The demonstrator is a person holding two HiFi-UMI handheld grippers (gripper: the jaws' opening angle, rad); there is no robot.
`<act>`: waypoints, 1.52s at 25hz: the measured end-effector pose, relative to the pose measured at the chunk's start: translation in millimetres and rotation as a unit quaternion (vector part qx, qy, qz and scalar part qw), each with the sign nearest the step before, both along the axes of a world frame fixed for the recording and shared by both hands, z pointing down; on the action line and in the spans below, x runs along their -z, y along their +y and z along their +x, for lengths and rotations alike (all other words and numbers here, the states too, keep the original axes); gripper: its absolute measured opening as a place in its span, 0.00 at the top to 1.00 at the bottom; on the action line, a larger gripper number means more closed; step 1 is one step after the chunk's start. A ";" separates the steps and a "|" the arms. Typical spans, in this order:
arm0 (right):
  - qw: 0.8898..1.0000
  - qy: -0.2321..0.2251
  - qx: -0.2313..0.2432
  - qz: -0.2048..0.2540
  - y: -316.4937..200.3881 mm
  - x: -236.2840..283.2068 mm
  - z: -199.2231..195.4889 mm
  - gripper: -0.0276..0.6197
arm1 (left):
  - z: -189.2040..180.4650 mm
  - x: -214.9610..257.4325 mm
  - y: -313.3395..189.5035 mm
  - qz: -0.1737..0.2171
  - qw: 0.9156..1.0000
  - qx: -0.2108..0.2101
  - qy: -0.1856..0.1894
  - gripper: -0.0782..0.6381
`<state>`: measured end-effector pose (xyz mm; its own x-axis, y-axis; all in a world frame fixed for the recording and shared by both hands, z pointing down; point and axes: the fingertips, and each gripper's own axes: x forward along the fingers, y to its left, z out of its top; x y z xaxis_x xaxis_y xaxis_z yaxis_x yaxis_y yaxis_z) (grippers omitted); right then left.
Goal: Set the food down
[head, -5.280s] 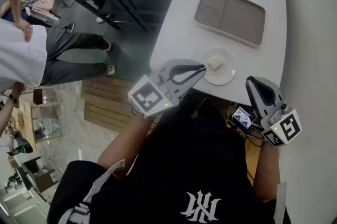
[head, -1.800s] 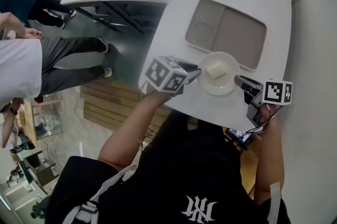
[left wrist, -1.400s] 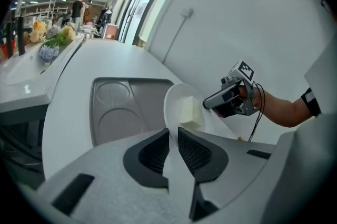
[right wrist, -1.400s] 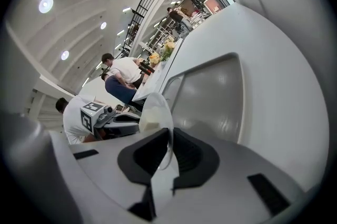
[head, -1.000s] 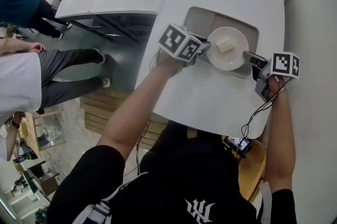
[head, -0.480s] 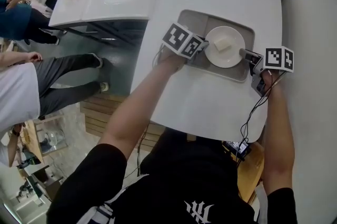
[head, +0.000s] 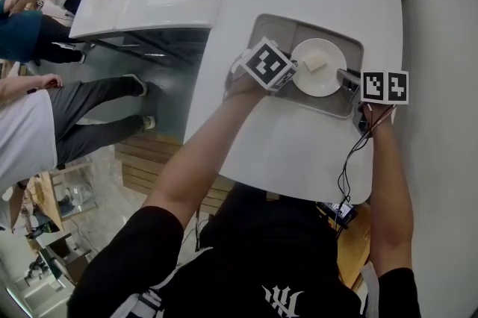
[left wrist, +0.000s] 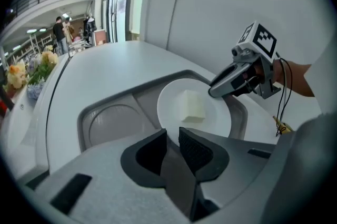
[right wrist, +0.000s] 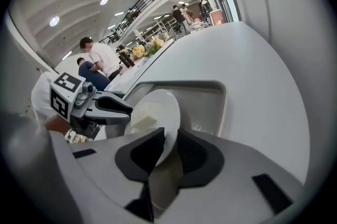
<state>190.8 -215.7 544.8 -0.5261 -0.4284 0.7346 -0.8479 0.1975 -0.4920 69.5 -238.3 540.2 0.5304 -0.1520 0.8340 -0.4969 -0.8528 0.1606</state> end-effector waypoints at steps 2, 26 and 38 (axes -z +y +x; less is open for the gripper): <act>0.999 0.034 0.017 0.016 0.0 -4.0 -0.9 0.86 | 1.8 -2.3 -2.2 0.030 0.999 -0.014 -0.021 0.81; 0.895 -0.118 0.053 0.426 143.6 251.2 -49.9 0.94 | -35.8 192.5 159.6 0.179 0.924 -0.058 0.334 0.82; 0.907 -0.077 0.041 0.413 237.6 236.5 -115.2 0.95 | -87.4 192.1 258.5 0.153 0.914 -0.100 0.363 0.82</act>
